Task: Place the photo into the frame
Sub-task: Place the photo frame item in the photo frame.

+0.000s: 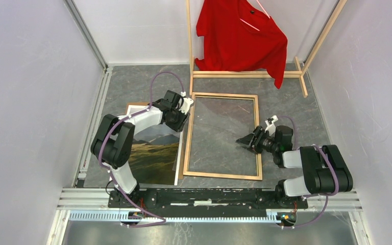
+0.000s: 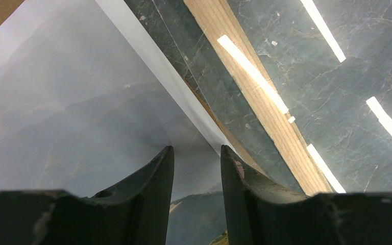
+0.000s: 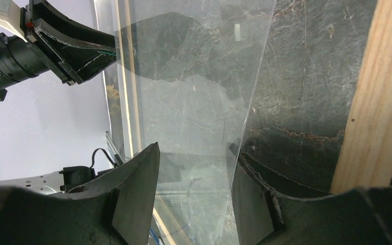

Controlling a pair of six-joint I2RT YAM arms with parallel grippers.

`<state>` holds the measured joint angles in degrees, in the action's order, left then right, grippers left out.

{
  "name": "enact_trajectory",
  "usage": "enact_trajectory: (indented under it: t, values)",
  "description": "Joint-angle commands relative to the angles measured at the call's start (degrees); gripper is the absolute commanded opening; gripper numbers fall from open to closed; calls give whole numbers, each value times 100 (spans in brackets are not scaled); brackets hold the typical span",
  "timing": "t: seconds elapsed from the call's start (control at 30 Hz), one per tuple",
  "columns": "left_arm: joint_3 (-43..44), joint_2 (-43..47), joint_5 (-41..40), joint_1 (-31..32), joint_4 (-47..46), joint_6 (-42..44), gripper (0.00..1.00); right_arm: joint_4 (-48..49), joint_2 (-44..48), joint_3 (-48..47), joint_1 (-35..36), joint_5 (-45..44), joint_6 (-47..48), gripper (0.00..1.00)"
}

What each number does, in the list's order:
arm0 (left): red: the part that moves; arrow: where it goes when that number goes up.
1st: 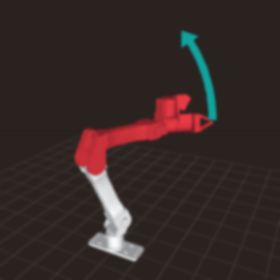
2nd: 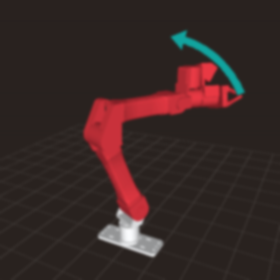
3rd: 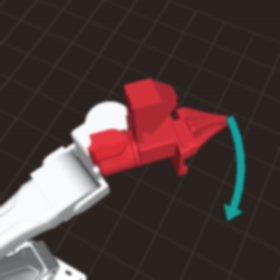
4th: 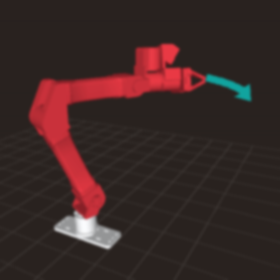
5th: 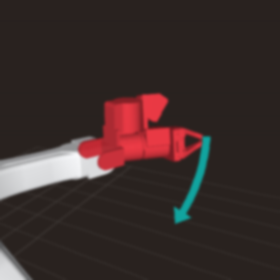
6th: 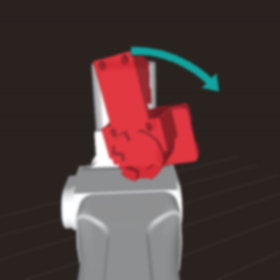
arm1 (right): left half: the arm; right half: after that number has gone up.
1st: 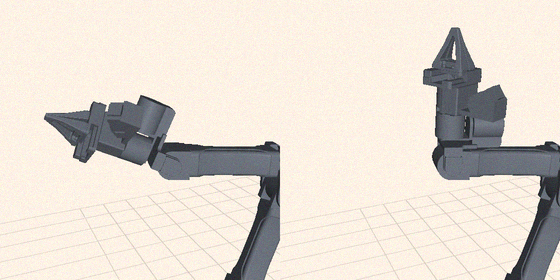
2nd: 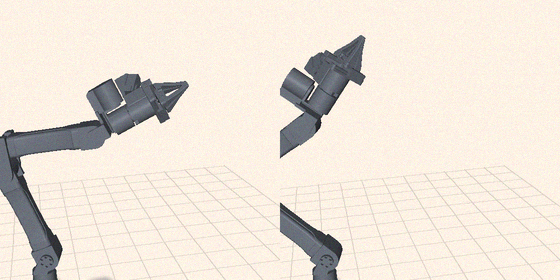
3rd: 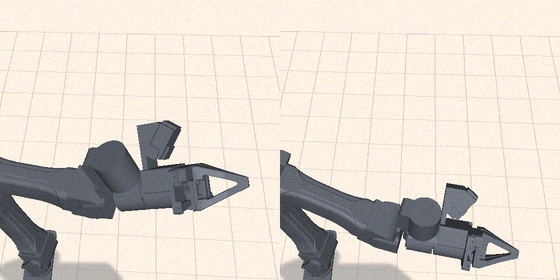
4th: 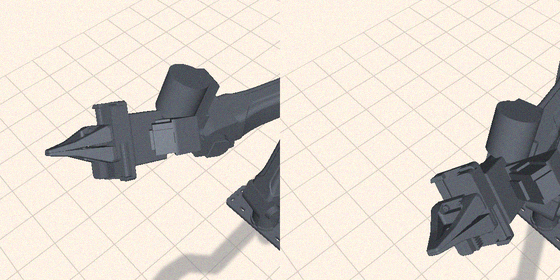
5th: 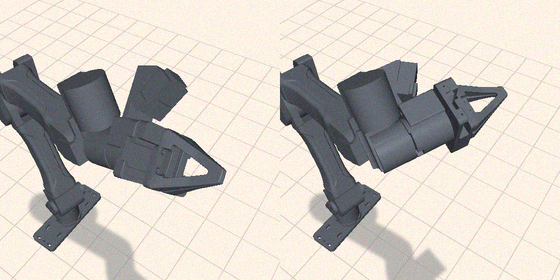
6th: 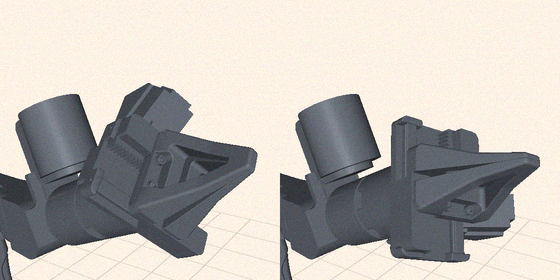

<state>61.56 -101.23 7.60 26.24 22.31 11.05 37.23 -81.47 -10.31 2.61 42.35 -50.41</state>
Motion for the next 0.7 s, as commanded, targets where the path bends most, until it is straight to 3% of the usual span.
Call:
enact_trajectory:
  t: [0.0,0.13,0.33,0.47,0.53,0.57,0.67]
  values:
    - [93,-46,34,57,-127,141,46,294,-13,-30,82,-180,110,56]
    - [106,-33,24,57,-98,156,46,1028,277,101,86,-80,-155,47]
    - [143,-2,49,57,-43,187,45,1040,534,-279,88,417,-242,37]
    - [181,23,49,57,-8,191,46,-389,628,-828,92,341,669,26]
    - [193,41,28,57,10,204,46,-1012,714,-1077,92,204,1093,14]
    - [202,42,17,57,25,206,46,-1228,708,-1184,97,184,1193,3]
    - [237,51,-18,61,45,219,46,-1845,599,-1560,97,71,1639,0]
